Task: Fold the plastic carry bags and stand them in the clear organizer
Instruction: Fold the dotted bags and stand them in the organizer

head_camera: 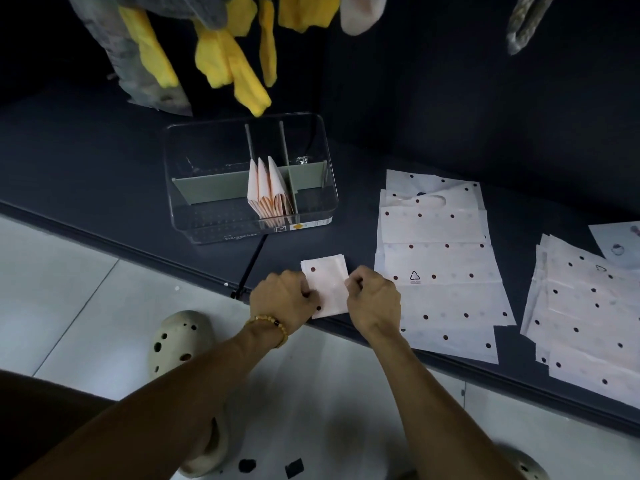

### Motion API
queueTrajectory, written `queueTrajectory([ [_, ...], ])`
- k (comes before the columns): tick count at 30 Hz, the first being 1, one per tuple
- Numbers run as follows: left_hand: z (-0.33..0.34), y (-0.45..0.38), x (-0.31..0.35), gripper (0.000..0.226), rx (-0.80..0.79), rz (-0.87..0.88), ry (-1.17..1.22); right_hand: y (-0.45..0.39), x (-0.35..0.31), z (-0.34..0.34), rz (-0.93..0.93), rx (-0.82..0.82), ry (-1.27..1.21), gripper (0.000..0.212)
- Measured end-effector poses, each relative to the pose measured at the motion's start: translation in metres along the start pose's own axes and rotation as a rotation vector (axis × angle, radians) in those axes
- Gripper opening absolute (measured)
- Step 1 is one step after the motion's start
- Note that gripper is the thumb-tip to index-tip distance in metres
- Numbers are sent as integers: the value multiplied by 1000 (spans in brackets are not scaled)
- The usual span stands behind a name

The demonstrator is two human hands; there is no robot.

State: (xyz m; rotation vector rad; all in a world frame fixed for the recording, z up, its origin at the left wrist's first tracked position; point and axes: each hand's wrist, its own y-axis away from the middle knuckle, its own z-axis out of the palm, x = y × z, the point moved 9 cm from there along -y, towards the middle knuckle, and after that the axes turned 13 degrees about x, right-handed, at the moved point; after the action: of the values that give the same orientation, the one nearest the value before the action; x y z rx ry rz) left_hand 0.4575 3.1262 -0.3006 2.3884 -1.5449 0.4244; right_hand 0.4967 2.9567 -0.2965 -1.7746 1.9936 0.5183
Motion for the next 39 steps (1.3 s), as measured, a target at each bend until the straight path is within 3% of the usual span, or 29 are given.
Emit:
queueTrajectory([
  [4, -10, -2, 16, 33, 139, 252, 20, -3, -10, 3, -107, 50, 134, 8],
  [6, -4, -1, 27, 44, 87, 437, 19, -5, -16, 7, -160, 40, 193, 7],
  [9, 6, 6, 28, 36, 24, 581, -118, -7, -24, 2, -214, 72, 190, 12],
  [14, -3, 13, 21, 32, 160, 516, -217, 23, -28, -24, -389, 318, 159, 25],
  [19, -7, 16, 23, 30, 185, 496, -193, 54, 7, 19, -372, 28, 344, 53],
  [23, -11, 20, 36, 30, 231, 615, -182, 54, 10, 22, -358, 21, 324, 55],
  [27, 31, 34, 66, 62, -23, 921, -220, 55, 8, 20, -378, 59, 312, 54],
  [33, 50, 22, 59, 74, -126, 886, -159, 53, 9, 17, -363, 91, 300, 54],
  [39, 36, -11, 25, 60, -157, 852, -216, 52, 14, 23, -361, 44, 334, 57],
])
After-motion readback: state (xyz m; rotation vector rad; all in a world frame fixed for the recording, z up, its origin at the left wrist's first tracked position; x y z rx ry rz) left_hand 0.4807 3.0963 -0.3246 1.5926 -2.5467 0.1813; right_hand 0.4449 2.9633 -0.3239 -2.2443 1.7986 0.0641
